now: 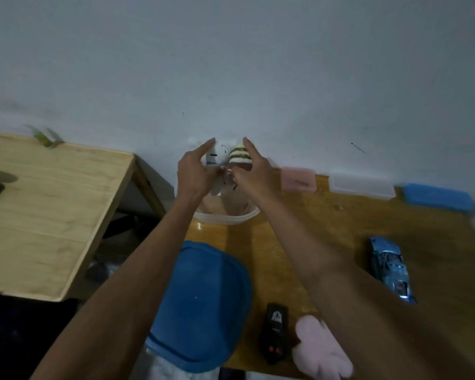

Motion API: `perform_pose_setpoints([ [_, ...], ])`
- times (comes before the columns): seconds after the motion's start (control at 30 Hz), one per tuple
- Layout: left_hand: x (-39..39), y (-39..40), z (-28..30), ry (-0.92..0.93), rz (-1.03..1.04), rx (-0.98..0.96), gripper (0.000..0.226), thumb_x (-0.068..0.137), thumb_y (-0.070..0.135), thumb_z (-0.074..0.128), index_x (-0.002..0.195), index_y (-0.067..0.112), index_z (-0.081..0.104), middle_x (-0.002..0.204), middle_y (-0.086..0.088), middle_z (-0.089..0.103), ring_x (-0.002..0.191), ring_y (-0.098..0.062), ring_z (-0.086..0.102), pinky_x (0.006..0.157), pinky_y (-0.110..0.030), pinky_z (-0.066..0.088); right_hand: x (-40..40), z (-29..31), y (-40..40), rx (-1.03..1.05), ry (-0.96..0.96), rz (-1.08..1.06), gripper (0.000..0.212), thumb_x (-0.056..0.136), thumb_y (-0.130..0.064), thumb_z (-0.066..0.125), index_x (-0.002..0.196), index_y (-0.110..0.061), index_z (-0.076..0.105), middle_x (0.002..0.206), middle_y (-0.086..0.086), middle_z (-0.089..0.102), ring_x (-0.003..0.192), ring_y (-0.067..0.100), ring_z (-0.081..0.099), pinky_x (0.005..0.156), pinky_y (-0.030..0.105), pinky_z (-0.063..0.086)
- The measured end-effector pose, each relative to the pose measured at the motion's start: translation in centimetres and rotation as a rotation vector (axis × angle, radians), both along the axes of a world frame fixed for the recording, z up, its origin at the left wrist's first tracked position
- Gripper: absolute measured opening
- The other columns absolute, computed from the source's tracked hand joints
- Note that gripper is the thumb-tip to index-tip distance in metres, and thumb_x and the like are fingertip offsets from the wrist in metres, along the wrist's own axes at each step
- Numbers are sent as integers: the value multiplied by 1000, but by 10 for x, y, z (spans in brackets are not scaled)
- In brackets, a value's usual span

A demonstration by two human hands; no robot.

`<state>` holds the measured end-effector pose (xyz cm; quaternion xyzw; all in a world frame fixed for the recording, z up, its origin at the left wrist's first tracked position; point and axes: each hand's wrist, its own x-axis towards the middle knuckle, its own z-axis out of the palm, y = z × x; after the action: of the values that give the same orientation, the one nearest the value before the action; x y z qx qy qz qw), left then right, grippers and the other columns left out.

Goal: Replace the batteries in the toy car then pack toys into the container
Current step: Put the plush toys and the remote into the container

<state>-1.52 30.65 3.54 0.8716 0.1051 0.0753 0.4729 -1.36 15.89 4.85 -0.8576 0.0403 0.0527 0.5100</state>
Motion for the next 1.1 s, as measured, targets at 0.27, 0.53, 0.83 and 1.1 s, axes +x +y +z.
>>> perform_pose_setpoints([
  [0.27, 23, 6, -60, 112, 60, 26, 58, 80, 8, 74, 135, 21, 63, 132, -9, 66, 120, -26, 61, 99, -29, 45, 28, -64, 27, -204, 130, 48, 78, 90, -20, 69, 156, -33, 29, 153, 10, 41, 131, 29, 49, 103, 34, 46],
  [0.53, 27, 5, -58, 124, 38, 110, 60, 84, 12, 71, 142, 20, 57, 137, -15, 60, 121, -29, 59, 94, -26, 43, 27, -61, 23, -291, 130, 32, 81, 91, -23, 68, 158, -29, 23, 162, 11, 24, 150, 28, 24, 117, 39, 31],
  [0.83, -33, -38, -7, 9, -45, 183, 50, 84, 23, 73, 133, 17, 64, 125, -13, 66, 113, -29, 62, 91, -31, 46, -25, 14, -28, -198, -149, -68, 59, 92, -14, 62, 148, -21, 46, 148, 5, 49, 135, 21, 46, 111, 31, 36],
  [1.1, -164, -117, 2, 58, -74, 239, 44, 86, 27, 75, 129, 19, 66, 127, -10, 65, 116, -26, 60, 91, -35, 49, -138, -1, -115, -216, -48, -43, 54, 90, -27, 70, 141, -22, 53, 141, 5, 57, 129, 24, 53, 101, 33, 46],
])
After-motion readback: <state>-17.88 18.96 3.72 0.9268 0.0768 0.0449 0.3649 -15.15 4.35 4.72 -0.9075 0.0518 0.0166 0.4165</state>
